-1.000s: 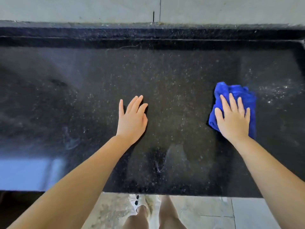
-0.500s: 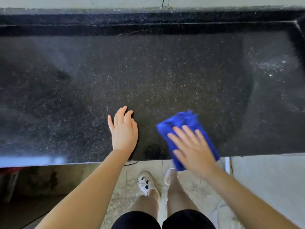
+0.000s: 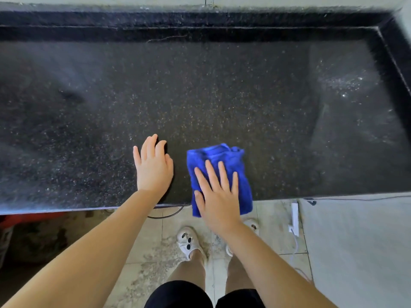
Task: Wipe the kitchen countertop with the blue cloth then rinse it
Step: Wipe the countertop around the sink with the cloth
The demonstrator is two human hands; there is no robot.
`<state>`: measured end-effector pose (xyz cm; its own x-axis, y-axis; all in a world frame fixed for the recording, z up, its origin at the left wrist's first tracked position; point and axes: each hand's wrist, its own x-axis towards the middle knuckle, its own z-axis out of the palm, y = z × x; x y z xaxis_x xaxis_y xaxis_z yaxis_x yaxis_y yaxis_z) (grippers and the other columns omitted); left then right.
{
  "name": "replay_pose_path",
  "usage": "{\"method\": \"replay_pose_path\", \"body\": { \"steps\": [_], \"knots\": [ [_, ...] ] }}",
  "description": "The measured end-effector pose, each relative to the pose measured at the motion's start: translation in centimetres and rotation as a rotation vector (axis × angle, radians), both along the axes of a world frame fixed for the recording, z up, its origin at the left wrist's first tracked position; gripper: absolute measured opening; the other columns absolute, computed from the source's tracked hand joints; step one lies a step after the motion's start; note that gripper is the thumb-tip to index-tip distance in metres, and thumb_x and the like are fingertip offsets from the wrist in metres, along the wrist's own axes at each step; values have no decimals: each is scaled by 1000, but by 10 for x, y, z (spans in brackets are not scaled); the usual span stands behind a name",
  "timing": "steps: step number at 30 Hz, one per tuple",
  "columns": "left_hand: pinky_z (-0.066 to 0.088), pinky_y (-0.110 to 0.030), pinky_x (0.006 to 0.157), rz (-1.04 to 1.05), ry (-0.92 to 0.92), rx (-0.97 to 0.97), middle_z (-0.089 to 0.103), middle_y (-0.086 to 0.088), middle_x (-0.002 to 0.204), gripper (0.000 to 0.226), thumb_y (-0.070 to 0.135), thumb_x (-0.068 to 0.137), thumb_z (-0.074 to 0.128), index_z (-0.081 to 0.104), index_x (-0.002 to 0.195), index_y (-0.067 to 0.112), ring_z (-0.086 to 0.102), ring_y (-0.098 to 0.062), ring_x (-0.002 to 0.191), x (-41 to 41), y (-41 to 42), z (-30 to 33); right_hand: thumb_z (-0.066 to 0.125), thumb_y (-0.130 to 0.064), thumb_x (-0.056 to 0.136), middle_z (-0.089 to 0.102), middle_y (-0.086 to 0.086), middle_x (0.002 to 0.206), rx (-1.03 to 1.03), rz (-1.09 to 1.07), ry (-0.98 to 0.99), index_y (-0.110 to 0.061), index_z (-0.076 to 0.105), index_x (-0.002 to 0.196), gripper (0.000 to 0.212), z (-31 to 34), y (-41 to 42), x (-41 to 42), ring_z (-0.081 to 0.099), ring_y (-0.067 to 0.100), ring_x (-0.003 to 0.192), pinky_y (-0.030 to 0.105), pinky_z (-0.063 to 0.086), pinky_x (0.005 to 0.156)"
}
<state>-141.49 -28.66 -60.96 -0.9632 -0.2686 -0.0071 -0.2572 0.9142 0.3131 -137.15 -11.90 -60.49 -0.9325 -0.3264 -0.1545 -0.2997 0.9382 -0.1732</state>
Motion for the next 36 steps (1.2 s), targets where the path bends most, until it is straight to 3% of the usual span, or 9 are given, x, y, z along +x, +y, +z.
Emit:
{"method": "replay_pose_path", "body": {
  "steps": [3, 7, 12, 15, 18, 22, 26, 32, 36],
  "knots": [
    [8, -53, 113, -88, 27, -33, 42, -16, 142, 34, 6, 90, 49, 53, 123, 2, 33, -29, 136, 3, 17, 5, 34, -41, 93, 39, -6, 148, 4, 89, 34, -30, 42, 139, 48, -10, 71, -10, 33, 22, 138, 49, 22, 111],
    [8, -53, 113, -271, 21, 21, 41, -15, 144, 33, 8, 91, 50, 54, 123, 4, 32, -29, 136, -22, 100, 10, 28, -41, 92, 36, -2, 150, 73, -152, 4, -26, 37, 142, 53, -14, 205, -33, 27, 23, 140, 48, 18, 113],
    [-3, -46, 115, -425, -29, 108, 23, -5, 154, 42, 22, 98, 34, 38, 139, 15, 15, -18, 143, -100, 235, 13, 9, -49, 89, 20, 1, 156, 143, -475, -87, -25, 23, 148, 65, -2, 330, -82, 14, 27, 144, 53, 14, 114],
    [-2, -46, 115, -342, -37, 110, 22, -4, 154, 42, 23, 99, 32, 35, 140, 15, 13, -17, 143, -150, 266, 8, 21, -42, 90, 26, 6, 154, 143, -587, -14, -24, 30, 146, 59, -6, 302, -80, 20, 34, 142, 59, 18, 110],
    [0, -47, 116, -198, -36, 83, 23, -4, 154, 42, 22, 98, 32, 35, 139, 13, 14, -18, 143, -182, 272, -3, 34, -40, 87, 39, 5, 148, 66, -301, 24, -26, 42, 139, 54, -5, 257, -51, 30, 34, 137, 58, 21, 108],
    [-2, -47, 116, -169, -38, 39, 21, -5, 155, 43, 21, 99, 30, 33, 140, 11, 11, -18, 144, -186, 279, -5, 41, -47, 86, 32, 1, 152, 24, 9, 27, -31, 38, 140, 57, -6, 268, -47, 20, 32, 141, 57, 16, 109],
    [0, -46, 117, -144, -47, 17, 21, -4, 155, 42, 20, 98, 30, 34, 139, 12, 11, -16, 144, -187, 282, -3, 31, -61, 87, 20, 0, 156, 47, 16, 5, -35, 25, 145, 64, -7, 282, -139, 13, 33, 144, 61, 7, 112],
    [-3, -45, 117, -138, -112, -55, 11, -1, 157, 47, 24, 99, 23, 22, 146, 15, 4, -15, 144, -191, 284, -5, 24, -58, 94, -4, -9, 159, 29, -90, -99, -39, 6, 148, 59, -9, 277, -342, -10, 25, 145, 58, -4, 113],
    [-3, -46, 117, -137, -139, -68, 9, 0, 157, 48, 25, 99, 21, 19, 147, 16, 2, -14, 145, -192, 282, -5, 18, -53, 97, -7, -7, 159, 29, -110, -126, -37, 4, 148, 56, -10, 264, -360, -12, 26, 145, 56, -6, 114]
  ]
}}
